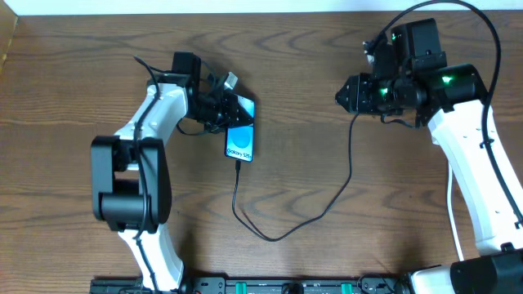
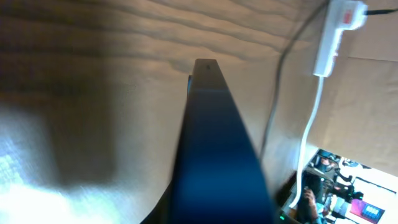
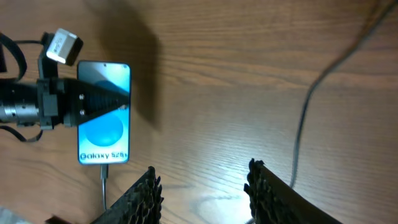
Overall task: Plug charger to phone and switch on socket
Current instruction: 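Lower the connected phone onto the table with the left gripper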
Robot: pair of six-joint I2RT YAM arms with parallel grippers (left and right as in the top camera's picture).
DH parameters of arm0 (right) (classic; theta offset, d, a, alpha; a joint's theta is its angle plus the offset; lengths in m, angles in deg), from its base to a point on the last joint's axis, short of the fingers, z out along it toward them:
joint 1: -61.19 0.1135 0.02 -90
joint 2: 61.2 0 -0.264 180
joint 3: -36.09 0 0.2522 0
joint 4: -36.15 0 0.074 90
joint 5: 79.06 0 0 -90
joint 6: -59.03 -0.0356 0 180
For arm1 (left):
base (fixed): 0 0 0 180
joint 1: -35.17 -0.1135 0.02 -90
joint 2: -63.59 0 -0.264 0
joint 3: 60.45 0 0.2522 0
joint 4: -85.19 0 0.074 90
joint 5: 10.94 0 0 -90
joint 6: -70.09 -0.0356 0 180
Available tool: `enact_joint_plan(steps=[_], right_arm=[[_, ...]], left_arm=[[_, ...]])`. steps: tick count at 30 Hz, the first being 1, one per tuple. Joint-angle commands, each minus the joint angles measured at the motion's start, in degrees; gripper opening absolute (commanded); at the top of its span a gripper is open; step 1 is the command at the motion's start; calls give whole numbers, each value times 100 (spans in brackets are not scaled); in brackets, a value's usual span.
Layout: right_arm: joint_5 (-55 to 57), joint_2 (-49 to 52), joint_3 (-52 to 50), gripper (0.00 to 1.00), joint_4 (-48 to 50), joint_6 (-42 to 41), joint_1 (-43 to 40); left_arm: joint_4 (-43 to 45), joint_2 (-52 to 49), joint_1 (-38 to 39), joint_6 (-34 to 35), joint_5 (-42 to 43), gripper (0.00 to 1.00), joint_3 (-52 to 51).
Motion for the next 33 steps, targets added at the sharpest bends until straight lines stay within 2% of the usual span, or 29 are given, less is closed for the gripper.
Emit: enact_joint_plan(steps=[1,7,20,24,29,30,33], right_arm=[[240,17,-11,45,-68,105,2],[299,17,-50,45,-114,105,2],[297,17,-50,45,-133,103,2],[297,17,-50,45,-136,105,2],[297,17,-50,45,-153,105,2],[299,17,-50,45,-153,105,2],[299,17,-50,45,-155,105,2]], left_arm=[[212,-306,-37,-4,2,7,59],[293,-616,-13,341,-249,8,59],[251,-758,72,341,-621,9,2],[247,-758,173,341,-942,17,-20],[240,-758,345,341,-1156,17,-26],[223,-758,363,341,-1257,24,-26],[201,-758,354,341,-1423,29,-26]])
